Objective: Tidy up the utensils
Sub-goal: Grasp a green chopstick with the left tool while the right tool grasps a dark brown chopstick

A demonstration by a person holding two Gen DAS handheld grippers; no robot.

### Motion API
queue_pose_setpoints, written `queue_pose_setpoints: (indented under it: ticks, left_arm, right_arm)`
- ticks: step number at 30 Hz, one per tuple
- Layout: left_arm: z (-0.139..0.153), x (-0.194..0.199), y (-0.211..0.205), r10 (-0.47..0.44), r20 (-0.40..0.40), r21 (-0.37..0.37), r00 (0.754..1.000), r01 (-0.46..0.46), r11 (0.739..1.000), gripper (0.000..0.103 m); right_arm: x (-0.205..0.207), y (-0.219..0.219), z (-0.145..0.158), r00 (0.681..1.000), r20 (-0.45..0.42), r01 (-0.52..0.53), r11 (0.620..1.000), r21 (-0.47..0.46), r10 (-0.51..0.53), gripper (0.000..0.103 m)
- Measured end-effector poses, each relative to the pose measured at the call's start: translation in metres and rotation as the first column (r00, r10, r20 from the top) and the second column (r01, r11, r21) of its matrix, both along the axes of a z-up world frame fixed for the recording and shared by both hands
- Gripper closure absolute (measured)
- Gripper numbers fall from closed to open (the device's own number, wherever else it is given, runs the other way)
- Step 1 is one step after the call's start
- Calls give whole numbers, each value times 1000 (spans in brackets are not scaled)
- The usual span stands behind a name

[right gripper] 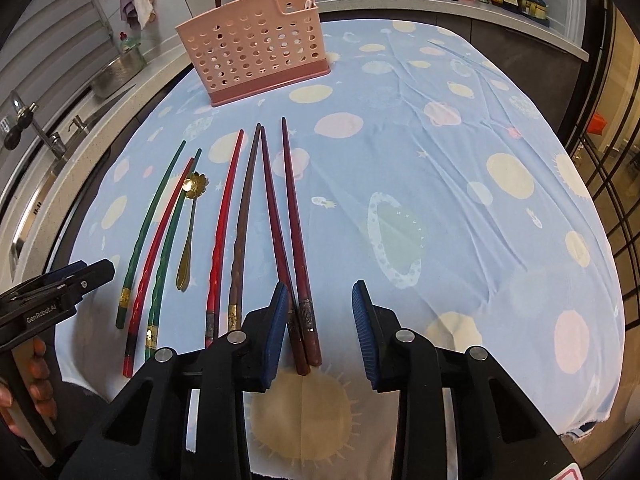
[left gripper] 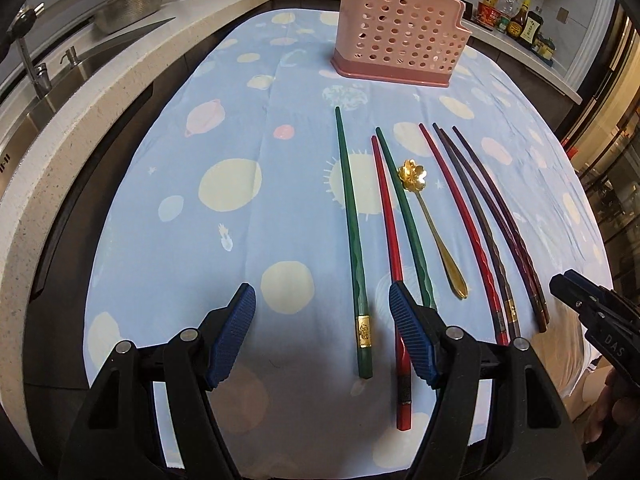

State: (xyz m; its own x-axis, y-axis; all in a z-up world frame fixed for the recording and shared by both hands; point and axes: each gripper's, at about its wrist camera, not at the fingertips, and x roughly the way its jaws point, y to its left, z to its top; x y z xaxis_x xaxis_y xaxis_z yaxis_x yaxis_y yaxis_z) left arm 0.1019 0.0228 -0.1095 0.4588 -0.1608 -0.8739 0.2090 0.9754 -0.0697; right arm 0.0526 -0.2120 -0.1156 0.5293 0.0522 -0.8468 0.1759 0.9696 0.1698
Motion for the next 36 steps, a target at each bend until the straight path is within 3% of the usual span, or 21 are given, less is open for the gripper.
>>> queue_pose_setpoints:
  ticks: [12, 25, 36]
  left_arm:
    - [-19, 0, 1, 6, -51, 15, 999, -5, 1000, 40]
    - [-23, -4, -2, -8, -35, 49, 999, 10, 999, 42]
    - [-22, -11, 2, -10, -12, 65, 1000, 10, 998, 59]
  right_arm:
    - [3, 3, -13, 999, -33, -19, 1000, 7, 19, 81]
    - [3, 0, -15, 999, -31, -11, 1000, 17, 11, 82]
    - [-3, 8, -19, 998, -45, -42, 999, -31, 41, 88]
